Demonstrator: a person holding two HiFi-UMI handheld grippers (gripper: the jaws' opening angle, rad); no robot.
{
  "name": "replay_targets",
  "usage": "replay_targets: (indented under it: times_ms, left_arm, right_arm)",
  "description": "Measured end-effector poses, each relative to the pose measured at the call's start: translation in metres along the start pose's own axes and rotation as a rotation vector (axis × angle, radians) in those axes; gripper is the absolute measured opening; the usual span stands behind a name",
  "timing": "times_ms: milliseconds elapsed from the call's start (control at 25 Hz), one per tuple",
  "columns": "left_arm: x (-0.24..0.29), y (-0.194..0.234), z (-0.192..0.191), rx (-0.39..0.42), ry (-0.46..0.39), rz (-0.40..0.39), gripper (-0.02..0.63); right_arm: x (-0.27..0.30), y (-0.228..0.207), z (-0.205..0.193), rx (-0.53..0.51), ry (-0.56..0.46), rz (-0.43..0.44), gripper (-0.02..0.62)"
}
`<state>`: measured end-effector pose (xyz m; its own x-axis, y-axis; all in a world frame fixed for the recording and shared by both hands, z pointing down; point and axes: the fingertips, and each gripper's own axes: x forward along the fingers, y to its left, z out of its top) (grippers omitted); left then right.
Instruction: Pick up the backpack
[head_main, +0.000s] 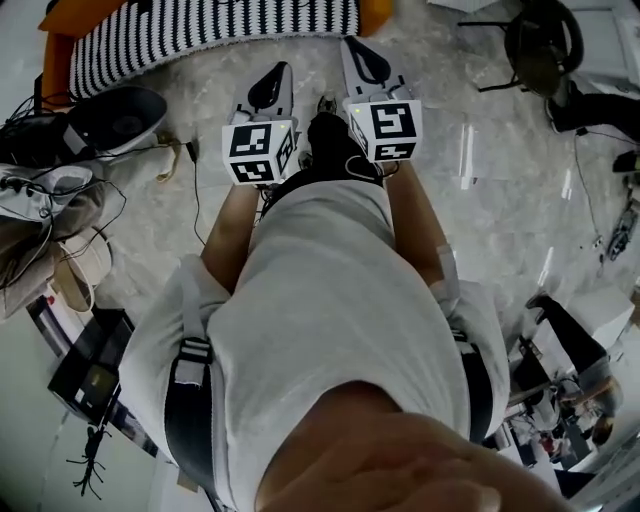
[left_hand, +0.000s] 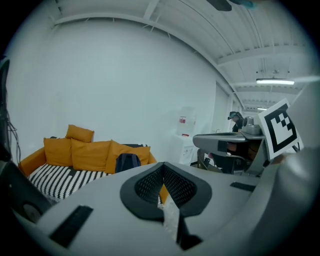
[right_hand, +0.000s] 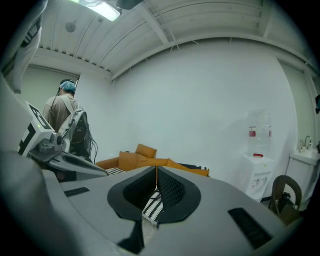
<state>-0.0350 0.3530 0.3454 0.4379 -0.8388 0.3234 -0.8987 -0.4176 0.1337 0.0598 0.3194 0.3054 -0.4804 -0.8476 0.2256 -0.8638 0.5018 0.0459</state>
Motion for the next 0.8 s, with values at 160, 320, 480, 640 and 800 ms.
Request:
replay_targets:
  times_ms: [160, 320, 480, 640, 800]
  left_arm:
    - [0.026, 0.014, -0.004, 0.009, 0.030, 0.004, 0.012]
    - [0.067, 0.038, 0.011, 0.046, 0.047, -0.002, 0.012]
    - [0.117, 0.049, 0.030, 0.091, 0.077, -0.039, 0.012]
    - [0.157, 0.070, 0.041, 0.124, 0.097, -0.056, 0.012]
    - [0.194, 0.090, 0.044, 0.106, 0.148, -0.054, 0.012]
  right_arm:
    - [0.036, -0.008, -0.003, 0.014, -0.004, 0.022, 0.040]
    - [0.085, -0.031, 0.005, 0.083, -0.038, 0.026, 0.040]
    - [0.134, -0.062, 0.018, 0.082, -0.067, 0.003, 0.040]
    - [0.183, -0.079, 0.022, -0.042, -0.036, -0.045, 0.040]
    - [0.210, -0.099, 0.021, -0.061, -0.009, -0.037, 0.040]
